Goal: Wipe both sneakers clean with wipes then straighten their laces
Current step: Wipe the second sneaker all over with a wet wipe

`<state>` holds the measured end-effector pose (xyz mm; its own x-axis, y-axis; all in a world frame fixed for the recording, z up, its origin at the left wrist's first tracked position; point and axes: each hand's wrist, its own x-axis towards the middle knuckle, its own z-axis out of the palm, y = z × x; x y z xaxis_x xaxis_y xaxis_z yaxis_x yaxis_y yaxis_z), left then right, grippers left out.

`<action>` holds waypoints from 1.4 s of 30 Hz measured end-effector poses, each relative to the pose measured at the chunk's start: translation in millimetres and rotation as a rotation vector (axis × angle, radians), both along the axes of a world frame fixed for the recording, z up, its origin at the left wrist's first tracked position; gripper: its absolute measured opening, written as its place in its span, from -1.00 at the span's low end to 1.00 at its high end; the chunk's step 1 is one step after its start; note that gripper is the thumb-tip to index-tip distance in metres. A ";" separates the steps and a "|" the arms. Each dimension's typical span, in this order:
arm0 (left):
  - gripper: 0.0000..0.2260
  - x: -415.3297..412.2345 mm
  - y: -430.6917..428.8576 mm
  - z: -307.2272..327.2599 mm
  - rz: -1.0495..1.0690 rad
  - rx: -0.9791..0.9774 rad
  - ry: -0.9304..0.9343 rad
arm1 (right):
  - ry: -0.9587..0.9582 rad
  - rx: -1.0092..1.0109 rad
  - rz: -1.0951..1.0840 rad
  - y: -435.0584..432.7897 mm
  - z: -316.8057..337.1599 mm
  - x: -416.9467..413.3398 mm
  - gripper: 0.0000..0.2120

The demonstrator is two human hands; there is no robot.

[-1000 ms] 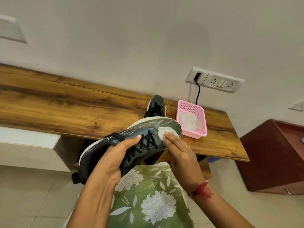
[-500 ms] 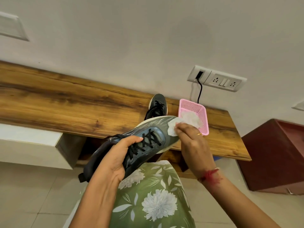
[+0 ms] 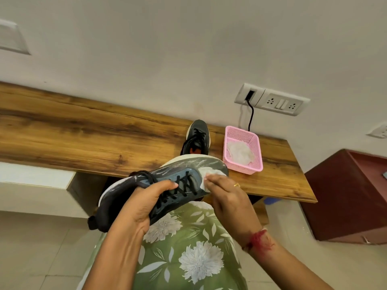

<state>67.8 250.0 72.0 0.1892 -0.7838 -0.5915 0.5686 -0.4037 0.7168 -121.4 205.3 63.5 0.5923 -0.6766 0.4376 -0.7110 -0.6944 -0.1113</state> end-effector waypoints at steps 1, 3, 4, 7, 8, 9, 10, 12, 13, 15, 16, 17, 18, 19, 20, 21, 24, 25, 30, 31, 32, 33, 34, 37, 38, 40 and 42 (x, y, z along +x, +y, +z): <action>-0.90 1.1 -0.6 -1.0 0.020 0.006 0.002 | 0.028 -0.010 0.019 -3.3 1.0 -7.0 -0.68; -0.91 1.4 -1.7 -1.0 0.025 0.010 0.040 | 0.013 -0.065 -0.002 -13.7 2.4 -16.4 -0.74; -0.91 0.5 -2.4 -0.5 0.016 0.009 0.055 | -0.025 -0.080 -0.045 -16.8 2.7 -15.8 -0.75; -0.89 -1.2 -1.9 2.1 -0.018 -0.019 0.019 | -0.164 -0.063 -0.131 -6.3 -3.1 2.6 -0.75; -0.87 0.8 -1.0 2.1 -0.022 -0.042 -0.022 | -0.179 -0.030 -0.113 1.3 -6.5 8.2 -0.75; -0.84 3.7 -0.1 2.8 -0.029 -0.066 -0.055 | -0.171 0.010 -0.077 7.7 -9.3 10.3 -0.72; -0.78 7.0 0.8 3.0 -0.043 -0.091 -0.067 | -0.158 0.049 -0.037 10.9 -10.4 8.8 -0.71; -0.67 9.8 1.9 3.8 -0.056 -0.118 -0.012 | -0.233 0.119 -0.033 8.0 -6.0 0.0 -0.72; -0.63 9.3 1.9 5.0 -0.056 -0.123 0.029 | -0.307 0.144 -0.065 4.7 -1.3 -4.1 -0.70; -0.45 8.0 1.2 5.4 -0.003 -0.129 0.129 | -0.461 0.123 -0.138 -4.3 10.5 -8.6 -0.69; -0.36 8.1 0.6 3.7 0.049 -0.135 0.183 | -0.505 0.095 -0.159 -8.8 15.7 -7.8 -0.69; -0.32 8.0 -0.1 1.3 0.091 -0.135 0.218 | -0.524 0.065 -0.166 -12.7 19.1 -5.8 -0.69; -0.31 7.8 -1.0 -1.0 0.113 -0.126 0.235 | -0.528 0.040 -0.161 -15.5 20.7 -2.7 -0.69; -0.34 7.8 -1.5 -2.4 0.120 -0.109 0.245 | -0.528 0.016 -0.149 -17.2 20.7 0.4 -0.68; -0.41 7.6 -2.1 -2.9 0.116 -0.099 0.250 | -0.524 -0.005 -0.137 -18.5 20.2 3.5 -0.66; -0.48 6.5 -3.0 -2.1 0.109 -0.102 0.248 | -0.517 -0.021 -0.132 -19.9 19.6 6.4 -0.64; -0.65 3.1 -2.7 -1.0 0.099 -0.168 0.229 | -0.475 -0.019 -0.154 -28.1 18.7 15.9 -0.59; -0.67 2.4 -1.6 -0.5 0.097 -0.198 0.236 | -0.431 -0.025 -0.166 -31.4 18.7 19.2 -0.60; -0.53 2.7 1.1 1.4 0.104 -0.312 0.264 | -0.239 -0.175 -0.190 -38.8 20.7 25.9 -0.64; -0.53 2.8 0.9 1.8 0.096 -0.303 0.226 | -0.239 -0.175 -0.171 -36.1 21.3 27.9 -0.64; -0.56 2.5 0.3 2.1 0.085 -0.284 0.180 | -0.233 -0.166 -0.137 -32.0 20.9 31.0 -0.64; -0.59 1.5 -0.2 3.3 0.065 -0.262 0.134 | -0.212 -0.152 -0.092 -26.9 19.2 34.3 -0.65; -0.63 -0.3 -0.4 4.0 0.040 -0.237 0.093 | -0.171 -0.141 -0.049 -22.0 16.7 37.0 -0.67; -0.71 -7.2 0.2 7.2 -0.014 -0.175 0.001 | -0.039 -0.153 -0.014 -25.1 12.2 33.2 -0.72; -0.73 -9.5 0.1 7.7 -0.020 -0.167 -0.028 | -0.030 -0.160 -0.052 -31.3 12.2 27.5 -0.72; -0.73 -11.7 -0.5 8.2 -0.014 -0.151 -0.052 | -0.074 -0.163 -0.173 -44.5 16.5 13.7 -0.69; -0.67 -12.3 -1.4 8.7 -0.007 -0.146 -0.060 | -0.175 -0.144 -0.275 -44.7 19.9 8.5 -0.67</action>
<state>55.6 248.6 80.7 0.2147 -0.8622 -0.4588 0.5207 -0.2964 0.8006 -112.9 160.7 83.5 0.3043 -0.7243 0.6187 -0.8522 -0.4972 -0.1629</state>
